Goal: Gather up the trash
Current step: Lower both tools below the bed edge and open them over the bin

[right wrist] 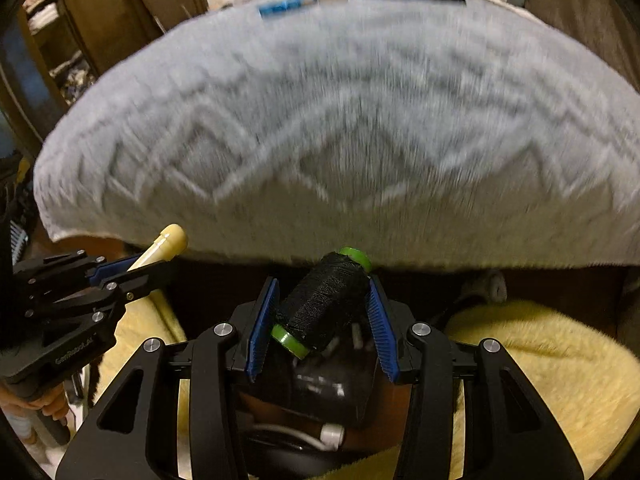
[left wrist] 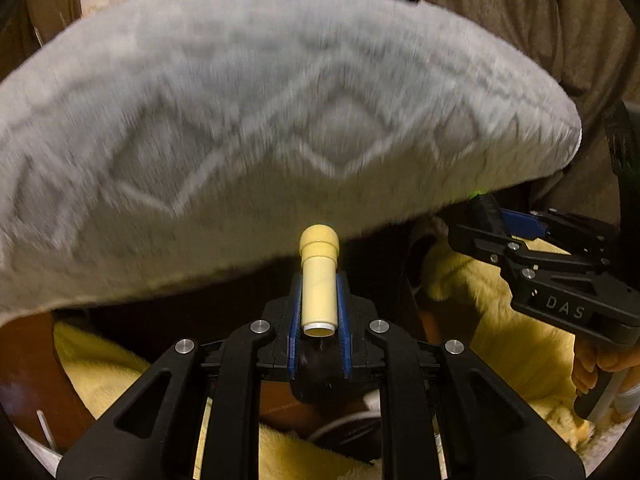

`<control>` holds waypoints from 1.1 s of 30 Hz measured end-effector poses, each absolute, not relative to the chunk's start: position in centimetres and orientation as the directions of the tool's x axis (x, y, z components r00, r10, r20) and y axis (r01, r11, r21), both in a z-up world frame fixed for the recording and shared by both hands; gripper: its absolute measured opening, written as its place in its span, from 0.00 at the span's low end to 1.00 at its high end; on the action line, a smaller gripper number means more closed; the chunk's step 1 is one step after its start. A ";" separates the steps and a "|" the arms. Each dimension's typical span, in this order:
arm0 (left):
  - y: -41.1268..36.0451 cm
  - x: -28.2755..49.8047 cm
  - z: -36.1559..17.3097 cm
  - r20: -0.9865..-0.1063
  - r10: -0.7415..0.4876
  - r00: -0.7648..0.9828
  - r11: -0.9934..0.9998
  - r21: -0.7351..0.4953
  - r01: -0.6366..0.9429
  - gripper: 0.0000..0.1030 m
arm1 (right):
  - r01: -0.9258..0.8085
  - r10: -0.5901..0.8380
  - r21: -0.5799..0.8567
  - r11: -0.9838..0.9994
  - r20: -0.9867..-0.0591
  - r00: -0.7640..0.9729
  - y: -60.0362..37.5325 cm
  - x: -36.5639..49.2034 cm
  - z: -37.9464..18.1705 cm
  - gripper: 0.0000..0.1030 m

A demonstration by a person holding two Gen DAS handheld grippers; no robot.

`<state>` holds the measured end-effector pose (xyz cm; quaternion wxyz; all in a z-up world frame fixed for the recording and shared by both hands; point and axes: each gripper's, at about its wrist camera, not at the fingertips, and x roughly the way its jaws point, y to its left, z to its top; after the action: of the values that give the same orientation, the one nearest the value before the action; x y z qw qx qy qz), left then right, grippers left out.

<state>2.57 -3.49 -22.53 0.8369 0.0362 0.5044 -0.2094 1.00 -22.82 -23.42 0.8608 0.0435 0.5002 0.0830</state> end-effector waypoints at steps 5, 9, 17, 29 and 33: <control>-4.1 2.7 -26.3 -0.897 -0.312 0.314 0.905 -0.180 0.385 0.14 | -0.070 0.193 0.180 0.981 -0.890 0.414 -22.9 1.3 -26.8 0.44; -4.5 3.1 -28.8 -0.920 -0.294 0.259 0.908 -0.184 0.378 0.14 | -0.057 0.199 0.192 0.980 -0.910 0.364 -22.9 1.6 -28.9 0.44; -5.6 3.3 -32.1 -0.943 -0.285 0.172 0.903 -0.204 0.379 0.14 | -0.024 0.230 0.233 0.972 -0.930 0.289 -23.7 2.3 -31.6 0.44; -5.2 3.2 -31.3 -0.944 -0.266 0.196 0.916 -0.184 0.356 0.38 | -0.023 0.220 0.224 0.974 -0.926 0.305 -23.8 3.5 -31.2 0.66; -4.1 3.2 -29.9 -0.932 -0.279 0.232 0.924 -0.196 0.327 0.56 | -0.001 0.184 0.196 0.981 -0.918 0.352 -24.6 3.3 -29.9 0.83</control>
<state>3.17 -4.11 -29.89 0.7844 0.0204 0.5889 -0.1934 3.31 -24.56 -29.87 0.8182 0.0807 0.5664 0.0564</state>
